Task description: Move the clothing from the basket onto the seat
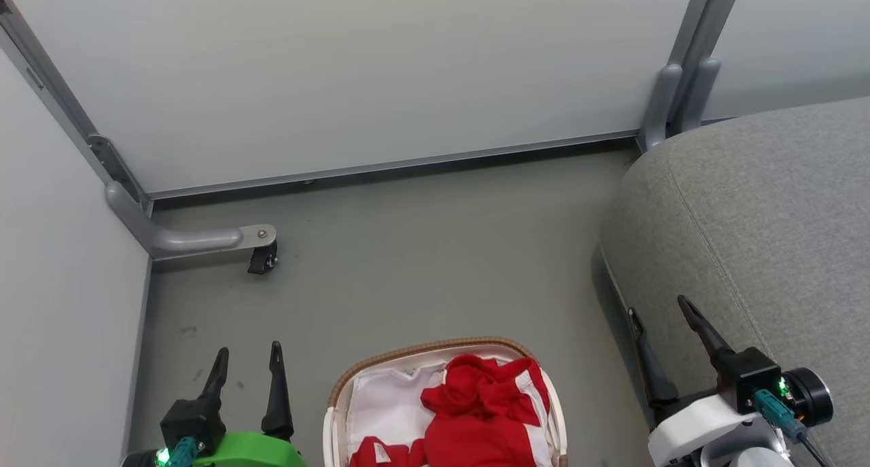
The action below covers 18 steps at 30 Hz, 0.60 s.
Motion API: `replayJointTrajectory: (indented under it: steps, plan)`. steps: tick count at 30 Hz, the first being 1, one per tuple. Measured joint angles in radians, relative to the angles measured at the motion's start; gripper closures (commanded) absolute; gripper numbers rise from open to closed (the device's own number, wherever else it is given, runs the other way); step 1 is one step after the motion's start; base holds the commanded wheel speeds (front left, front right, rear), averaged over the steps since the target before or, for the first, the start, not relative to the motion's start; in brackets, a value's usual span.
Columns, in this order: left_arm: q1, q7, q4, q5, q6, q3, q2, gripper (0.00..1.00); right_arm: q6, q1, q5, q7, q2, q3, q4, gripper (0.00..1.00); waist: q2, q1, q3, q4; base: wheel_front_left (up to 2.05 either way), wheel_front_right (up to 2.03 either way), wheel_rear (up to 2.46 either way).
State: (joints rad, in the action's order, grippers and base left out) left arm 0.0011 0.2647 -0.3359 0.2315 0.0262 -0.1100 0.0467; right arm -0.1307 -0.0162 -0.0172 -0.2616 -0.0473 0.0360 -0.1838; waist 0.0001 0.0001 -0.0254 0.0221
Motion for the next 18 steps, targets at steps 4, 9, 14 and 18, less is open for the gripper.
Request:
replayJointTrajectory:
  steps: [4,9,14,18]
  plan:
    - [-0.012,0.0,0.002,-0.008,0.001,-0.008,0.0,0.0,0.0,-0.014,0.001,0.0,0.0,-0.001,0.008,0.0,0.0,0.0,-0.02,-0.004,0.0,0.0,0.0]
    - [-0.084,0.0,-0.003,-0.046,0.018,-0.029,0.0,0.0,0.0,-0.071,0.016,0.0,0.0,-0.007,0.028,0.0,0.0,0.0,-0.077,-0.014,0.0,0.0,0.0]
    - [-0.195,0.0,-0.05,-0.124,0.04,-0.083,0.0,0.0,0.0,-0.159,0.019,0.0,0.0,-0.039,0.055,0.0,0.0,0.0,-0.158,-0.028,0.0,0.0,0.0]
    - [-0.31,0.0,-0.114,-0.138,0.062,-0.135,0.001,0.0,0.0,-0.233,0.009,0.0,-0.001,-0.065,0.08,0.0,0.0,0.0,-0.244,-0.042,0.0,0.0,0.0]
